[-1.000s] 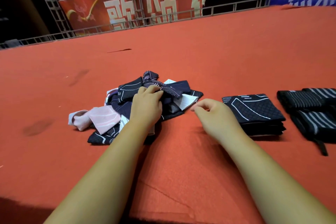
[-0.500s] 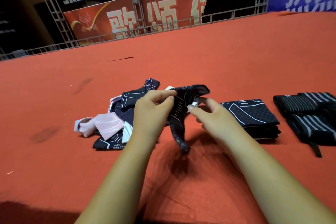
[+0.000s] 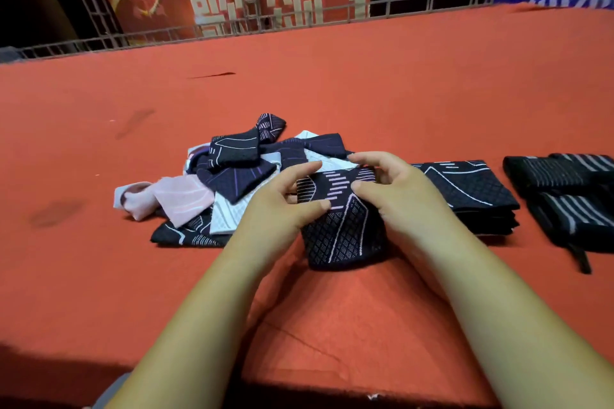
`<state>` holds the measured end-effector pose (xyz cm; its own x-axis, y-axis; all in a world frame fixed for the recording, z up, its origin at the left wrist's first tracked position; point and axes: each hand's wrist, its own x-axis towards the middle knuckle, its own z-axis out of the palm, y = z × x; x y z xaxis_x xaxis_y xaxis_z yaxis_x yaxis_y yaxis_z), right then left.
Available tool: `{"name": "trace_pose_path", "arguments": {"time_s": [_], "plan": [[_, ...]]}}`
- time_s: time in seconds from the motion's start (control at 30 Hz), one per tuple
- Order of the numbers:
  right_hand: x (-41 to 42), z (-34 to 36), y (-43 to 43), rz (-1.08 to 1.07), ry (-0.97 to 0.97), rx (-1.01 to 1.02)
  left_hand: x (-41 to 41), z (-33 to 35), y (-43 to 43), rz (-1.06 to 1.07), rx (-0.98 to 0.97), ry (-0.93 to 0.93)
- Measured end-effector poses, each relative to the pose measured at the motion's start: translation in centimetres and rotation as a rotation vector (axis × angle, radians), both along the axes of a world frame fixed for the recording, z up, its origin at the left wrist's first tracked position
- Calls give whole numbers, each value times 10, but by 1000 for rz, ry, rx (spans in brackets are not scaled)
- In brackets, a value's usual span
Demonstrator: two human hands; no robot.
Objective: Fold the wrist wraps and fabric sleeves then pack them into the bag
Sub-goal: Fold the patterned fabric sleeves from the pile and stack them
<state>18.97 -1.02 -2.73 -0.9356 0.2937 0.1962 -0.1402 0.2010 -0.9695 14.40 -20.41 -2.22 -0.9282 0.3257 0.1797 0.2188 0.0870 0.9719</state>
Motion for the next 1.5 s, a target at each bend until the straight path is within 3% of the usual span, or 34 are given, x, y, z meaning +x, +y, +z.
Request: {"name": "trace_pose_path", "arguments": {"time_s": [0.1, 0.27, 0.63, 0.9, 1.13, 1.23, 1.33, 1.4, 1.5], "plan": [[3, 3, -3, -8, 36, 47, 1, 0, -1, 43, -62, 77], [9, 5, -5, 73, 24, 81, 4, 6, -6, 92, -17, 79], [11, 9, -9, 26, 138, 129, 10, 15, -13, 157, -14, 136], [13, 9, -9, -87, 217, 478, 11, 16, -13, 254, -121, 234], [8, 2, -10, -110, 149, 585, 6, 6, -12, 314, -269, 356], [9, 1, -13, -82, 50, 406, 3, 4, -13, 279, -341, 397], [9, 2, -17, -56, -21, 197, 1, 0, -11, 161, -206, 224], [8, 2, -19, -105, -36, 216, 0, -4, -6, 170, -171, 148], [5, -3, -24, -180, -58, 277, -4, -11, 1, 236, -263, 148]]}}
